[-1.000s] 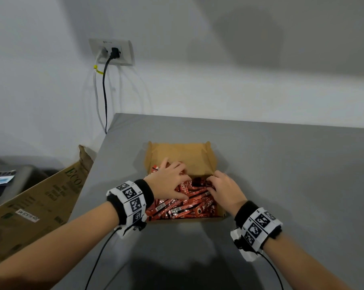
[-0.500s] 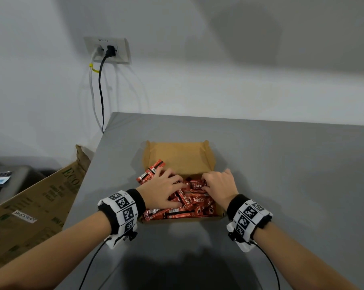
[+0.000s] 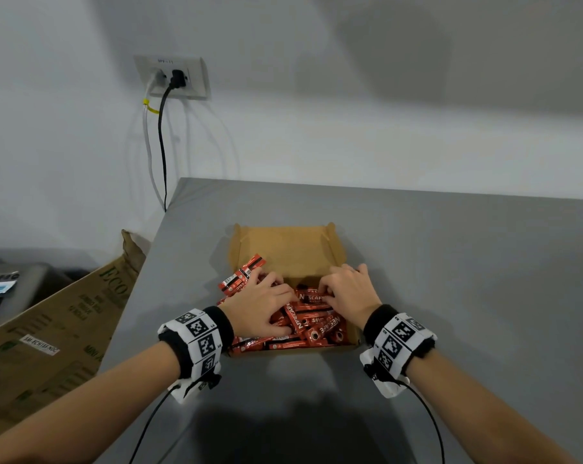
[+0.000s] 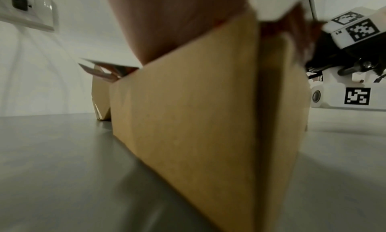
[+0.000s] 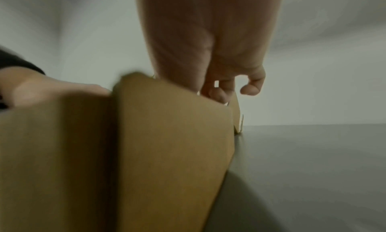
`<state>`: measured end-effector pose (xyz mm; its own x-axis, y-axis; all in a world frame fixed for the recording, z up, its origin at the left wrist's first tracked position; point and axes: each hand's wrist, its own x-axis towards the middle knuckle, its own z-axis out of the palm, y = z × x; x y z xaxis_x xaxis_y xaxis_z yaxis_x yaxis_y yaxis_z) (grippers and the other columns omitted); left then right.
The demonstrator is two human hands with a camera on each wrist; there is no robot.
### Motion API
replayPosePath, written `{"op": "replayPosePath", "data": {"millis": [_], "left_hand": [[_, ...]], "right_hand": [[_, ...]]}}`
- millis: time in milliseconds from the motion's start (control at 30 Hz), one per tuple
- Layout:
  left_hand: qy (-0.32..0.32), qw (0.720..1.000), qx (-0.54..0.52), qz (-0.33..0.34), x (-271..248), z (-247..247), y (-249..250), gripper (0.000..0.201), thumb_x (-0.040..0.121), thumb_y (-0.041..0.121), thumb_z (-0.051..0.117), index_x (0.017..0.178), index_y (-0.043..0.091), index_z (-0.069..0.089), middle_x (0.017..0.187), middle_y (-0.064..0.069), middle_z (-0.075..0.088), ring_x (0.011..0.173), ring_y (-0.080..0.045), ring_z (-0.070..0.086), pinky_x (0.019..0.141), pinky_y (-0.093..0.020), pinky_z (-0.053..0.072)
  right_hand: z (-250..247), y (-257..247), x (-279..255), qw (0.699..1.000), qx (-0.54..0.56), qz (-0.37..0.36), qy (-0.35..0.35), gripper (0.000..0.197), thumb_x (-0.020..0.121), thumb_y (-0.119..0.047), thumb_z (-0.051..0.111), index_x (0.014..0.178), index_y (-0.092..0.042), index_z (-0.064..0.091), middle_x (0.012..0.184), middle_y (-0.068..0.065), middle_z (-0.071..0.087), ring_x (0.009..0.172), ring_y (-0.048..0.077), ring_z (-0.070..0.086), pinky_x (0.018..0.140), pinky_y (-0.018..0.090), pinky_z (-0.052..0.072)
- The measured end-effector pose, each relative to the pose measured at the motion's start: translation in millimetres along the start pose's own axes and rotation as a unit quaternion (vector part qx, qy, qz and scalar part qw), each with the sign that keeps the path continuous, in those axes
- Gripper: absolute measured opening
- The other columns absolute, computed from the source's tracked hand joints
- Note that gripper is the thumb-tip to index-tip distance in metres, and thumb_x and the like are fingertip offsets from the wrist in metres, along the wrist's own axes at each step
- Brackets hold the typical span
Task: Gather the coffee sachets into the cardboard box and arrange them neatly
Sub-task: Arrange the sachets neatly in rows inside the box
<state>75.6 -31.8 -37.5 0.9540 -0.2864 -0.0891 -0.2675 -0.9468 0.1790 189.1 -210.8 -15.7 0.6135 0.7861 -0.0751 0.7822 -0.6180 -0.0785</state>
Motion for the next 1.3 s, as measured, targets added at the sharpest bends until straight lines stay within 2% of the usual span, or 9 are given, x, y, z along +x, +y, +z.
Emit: {"op": "replayPosePath", "data": {"millis": [200, 367, 567, 633, 700, 800, 867, 1167, 1300], "left_hand": [[0.002, 1.000, 0.024, 0.001, -0.2, 0.1, 0.8, 0.071, 0.076, 0.066, 0.030, 0.129, 0.023, 0.050, 0.130, 0.005, 0.048, 0.122, -0.016, 0.037, 0.110, -0.047, 0.010], [0.018, 1.000, 0.025, 0.003, -0.9, 0.3, 1.0, 0.071, 0.076, 0.066, 0.034, 0.128, 0.020, 0.051, 0.132, -0.001, 0.041, 0.124, -0.018, 0.036, 0.110, -0.050, 0.010], [0.021, 0.999, 0.042, 0.014, 0.4, 3.6, 0.6, 0.071, 0.077, 0.064, 0.037, 0.128, 0.018, 0.051, 0.134, 0.002, 0.047, 0.124, -0.019, 0.039, 0.109, -0.055, 0.012], [0.012, 0.999, 0.046, 0.012, 0.5, 3.8, 1.2, 0.074, 0.076, 0.067, 0.034, 0.130, 0.019, 0.049, 0.133, 0.003, 0.049, 0.123, -0.018, 0.038, 0.110, -0.054, 0.010], [0.012, 0.998, 0.054, 0.009, 0.4, 4.4, 2.3, 0.076, 0.074, 0.069, 0.033, 0.130, 0.019, 0.048, 0.133, 0.003, 0.049, 0.123, -0.018, 0.039, 0.110, -0.054, 0.008], [0.010, 0.998, 0.060, 0.007, -0.2, 5.1, 2.5, 0.077, 0.074, 0.069, 0.035, 0.132, 0.020, 0.046, 0.134, 0.003, 0.048, 0.122, -0.018, 0.039, 0.109, -0.054, 0.010], [0.010, 0.998, 0.057, 0.006, 0.3, 6.2, 2.5, 0.075, 0.075, 0.069, 0.037, 0.132, 0.020, 0.045, 0.134, 0.004, 0.048, 0.121, -0.017, 0.039, 0.109, -0.054, 0.011], [-0.003, 0.998, 0.063, -0.003, 1.0, 2.4, 5.0, 0.074, 0.077, 0.068, 0.040, 0.133, 0.019, 0.045, 0.138, 0.005, 0.045, 0.124, -0.016, 0.035, 0.110, -0.051, 0.004], [-0.002, 0.998, 0.061, -0.003, 1.3, 2.7, 5.7, 0.074, 0.077, 0.068, 0.042, 0.132, 0.019, 0.046, 0.137, 0.004, 0.046, 0.123, -0.017, 0.036, 0.111, -0.053, 0.001]], "right_hand": [[6.1, -9.7, 0.5, 0.999, -0.027, 0.013, 0.014, 0.021, 0.093, -0.013, 0.045, 0.095, -0.019, 0.065, 0.102, -0.002, 0.064, 0.096, 0.022, 0.056, 0.079, 0.034, 0.025], [2.0, 0.9, 6.9, 1.000, 0.026, -0.001, -0.004, 0.020, 0.091, -0.012, 0.052, 0.099, -0.017, 0.071, 0.104, 0.001, 0.068, 0.101, 0.023, 0.056, 0.088, 0.033, 0.037], [-0.5, -5.3, 7.0, 1.000, -0.001, -0.015, 0.012, 0.014, 0.091, -0.010, 0.050, 0.099, -0.008, 0.061, 0.097, 0.008, 0.064, 0.089, 0.030, 0.060, 0.073, 0.036, 0.046], [-5.5, -10.5, 6.9, 0.999, -0.034, -0.010, 0.034, 0.008, 0.078, -0.011, 0.068, 0.084, -0.011, 0.062, 0.082, 0.004, 0.063, 0.073, 0.027, 0.061, 0.058, 0.031, 0.043], [-4.4, -12.4, 8.4, 0.998, -0.048, 0.006, 0.052, 0.024, 0.058, -0.011, 0.082, 0.064, -0.014, 0.059, 0.067, 0.000, 0.061, 0.064, 0.024, 0.058, 0.053, 0.029, 0.041], [-2.6, -8.3, 10.5, 0.999, 0.014, 0.030, 0.017, 0.010, 0.080, -0.019, 0.067, 0.080, -0.014, 0.059, 0.089, 0.002, 0.064, 0.089, 0.024, 0.057, 0.075, 0.033, 0.040], [-2.3, -2.7, 8.4, 1.000, 0.016, 0.008, 0.012, 0.007, 0.086, -0.022, 0.060, 0.089, -0.016, 0.057, 0.096, 0.000, 0.063, 0.094, 0.022, 0.056, 0.079, 0.032, 0.036], [2.1, 1.3, 9.1, 0.998, 0.060, 0.007, 0.023, 0.019, 0.084, -0.012, 0.060, 0.078, -0.017, 0.043, 0.082, -0.002, 0.051, 0.080, 0.020, 0.049, 0.064, 0.027, 0.032], [-1.6, 7.6, 9.5, 0.995, 0.104, 0.003, -0.011, 0.011, 0.081, -0.009, 0.064, 0.080, -0.012, 0.054, 0.081, -0.004, 0.048, 0.078, 0.020, 0.050, 0.065, 0.027, 0.036]]}}
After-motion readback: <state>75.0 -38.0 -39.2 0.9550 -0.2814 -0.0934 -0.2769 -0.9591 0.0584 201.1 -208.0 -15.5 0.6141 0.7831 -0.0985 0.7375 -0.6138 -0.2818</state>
